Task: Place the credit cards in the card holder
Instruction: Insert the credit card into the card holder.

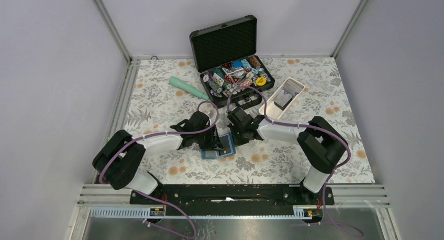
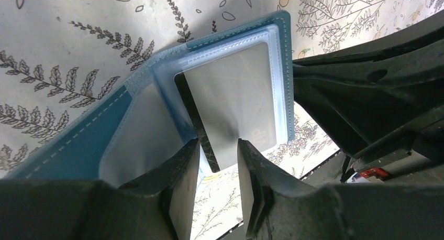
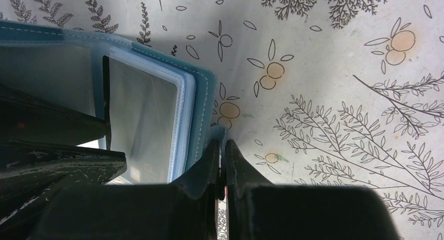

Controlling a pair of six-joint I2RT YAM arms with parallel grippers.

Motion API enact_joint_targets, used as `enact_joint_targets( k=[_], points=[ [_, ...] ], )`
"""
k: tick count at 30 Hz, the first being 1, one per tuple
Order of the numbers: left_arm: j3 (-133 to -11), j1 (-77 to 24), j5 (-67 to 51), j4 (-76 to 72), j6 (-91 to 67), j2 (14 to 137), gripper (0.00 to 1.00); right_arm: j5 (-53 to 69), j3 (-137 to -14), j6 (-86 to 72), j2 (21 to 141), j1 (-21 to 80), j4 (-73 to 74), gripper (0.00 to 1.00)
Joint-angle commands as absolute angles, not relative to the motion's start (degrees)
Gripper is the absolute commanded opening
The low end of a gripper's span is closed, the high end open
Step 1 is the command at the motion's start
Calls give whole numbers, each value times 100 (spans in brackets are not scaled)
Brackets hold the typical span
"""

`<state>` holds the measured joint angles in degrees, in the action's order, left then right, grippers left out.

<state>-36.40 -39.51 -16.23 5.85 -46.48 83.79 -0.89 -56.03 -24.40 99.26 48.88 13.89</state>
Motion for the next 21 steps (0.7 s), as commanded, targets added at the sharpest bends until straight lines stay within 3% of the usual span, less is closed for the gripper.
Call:
enact_joint_targets(
  k=[1, 5, 9, 13, 16, 21],
  points=[
    [-3876, -4017, -1610, 218, -4660, 8385, 34, -302, -5513, -2408, 9931, 4961, 1672, 0],
    [-3915, -4017, -1401, 455, -4525, 8139, 36, -601, -5563, -2385, 9792, 4957, 1864, 0],
    [-3956, -4017, -1246, 659, -4371, 7789, 48, -872, -5606, -2340, 9669, 4953, 2034, 1],
    [-4009, -4009, -1019, 1010, -4234, 7473, 66, -956, -5620, -2336, 9570, 4949, 2091, 20],
    [-3968, -4003, -837, 1202, -4193, 7280, 72, -1011, -5634, -2338, 9468, 4949, 2147, 39],
    [-3743, -3986, -524, 1301, -4239, 6877, 83, -1062, -5665, -2323, 9188, 4914, 2225, 57]
  ],
)
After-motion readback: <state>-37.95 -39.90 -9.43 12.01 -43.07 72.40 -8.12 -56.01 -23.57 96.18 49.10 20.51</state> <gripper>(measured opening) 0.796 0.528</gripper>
